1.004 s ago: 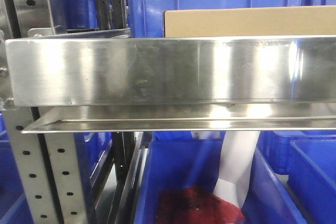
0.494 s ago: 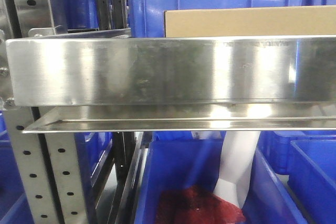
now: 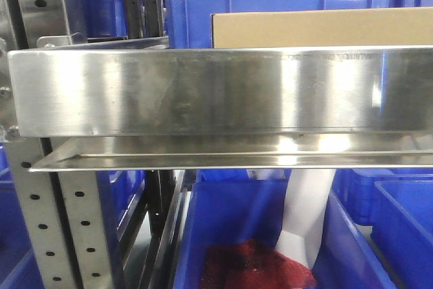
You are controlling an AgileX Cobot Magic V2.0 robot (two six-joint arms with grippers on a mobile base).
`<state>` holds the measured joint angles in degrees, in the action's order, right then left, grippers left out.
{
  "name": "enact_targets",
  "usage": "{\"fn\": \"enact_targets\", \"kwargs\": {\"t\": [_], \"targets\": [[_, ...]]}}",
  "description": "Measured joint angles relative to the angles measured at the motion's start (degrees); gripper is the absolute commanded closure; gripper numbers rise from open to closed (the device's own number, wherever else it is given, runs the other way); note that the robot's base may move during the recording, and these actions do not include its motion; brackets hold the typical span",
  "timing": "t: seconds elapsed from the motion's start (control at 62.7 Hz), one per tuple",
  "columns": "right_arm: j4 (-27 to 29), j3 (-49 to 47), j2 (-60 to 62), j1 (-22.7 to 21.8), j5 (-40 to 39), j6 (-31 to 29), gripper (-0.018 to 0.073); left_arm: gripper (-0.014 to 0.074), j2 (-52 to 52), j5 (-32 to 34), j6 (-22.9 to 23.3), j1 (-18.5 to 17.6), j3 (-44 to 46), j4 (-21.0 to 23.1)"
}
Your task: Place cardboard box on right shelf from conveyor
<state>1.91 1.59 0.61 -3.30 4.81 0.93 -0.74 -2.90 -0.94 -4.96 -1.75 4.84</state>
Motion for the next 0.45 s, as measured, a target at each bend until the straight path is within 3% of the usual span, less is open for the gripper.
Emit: {"fn": "enact_targets", "kwargs": {"t": [0.446], "targets": [[0.00, 0.00, 0.00, 0.00, 0.00, 0.00, 0.0524, 0.0715, 0.00, 0.00, 0.00, 0.00, 0.00, 0.00]]}}
